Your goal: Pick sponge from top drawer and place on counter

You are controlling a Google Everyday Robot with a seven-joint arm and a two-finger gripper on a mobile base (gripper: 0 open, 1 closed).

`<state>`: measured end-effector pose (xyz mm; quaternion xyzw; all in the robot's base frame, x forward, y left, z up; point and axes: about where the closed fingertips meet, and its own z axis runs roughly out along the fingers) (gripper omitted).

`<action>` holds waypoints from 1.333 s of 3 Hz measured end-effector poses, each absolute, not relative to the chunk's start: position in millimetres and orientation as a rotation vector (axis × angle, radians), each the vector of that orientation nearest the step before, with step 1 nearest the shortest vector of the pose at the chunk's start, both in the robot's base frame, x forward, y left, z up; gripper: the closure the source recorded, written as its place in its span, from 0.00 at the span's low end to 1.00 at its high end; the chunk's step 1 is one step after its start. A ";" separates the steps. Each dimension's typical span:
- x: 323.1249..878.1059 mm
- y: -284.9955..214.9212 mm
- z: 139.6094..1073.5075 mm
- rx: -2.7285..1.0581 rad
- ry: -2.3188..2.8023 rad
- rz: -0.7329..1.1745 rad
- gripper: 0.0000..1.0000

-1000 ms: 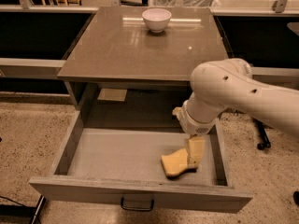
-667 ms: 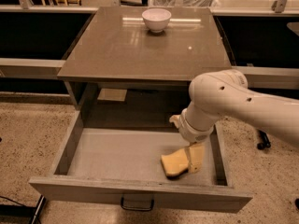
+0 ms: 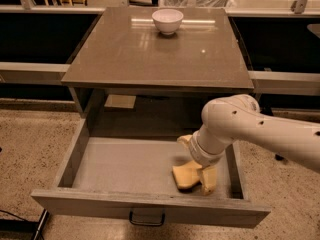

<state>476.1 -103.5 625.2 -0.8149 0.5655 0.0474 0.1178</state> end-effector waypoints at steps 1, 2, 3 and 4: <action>479.5 -102.3 599.0 -2.411 1.651 0.163 0.03; 484.2 -101.2 586.0 -2.413 1.652 0.177 0.22; 487.5 -99.3 590.6 -2.398 1.644 0.204 0.45; 493.5 -100.2 600.9 -2.366 1.682 0.205 0.69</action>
Offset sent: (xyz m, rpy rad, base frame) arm 0.0155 0.0036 -0.0537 -0.0006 0.0401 0.0172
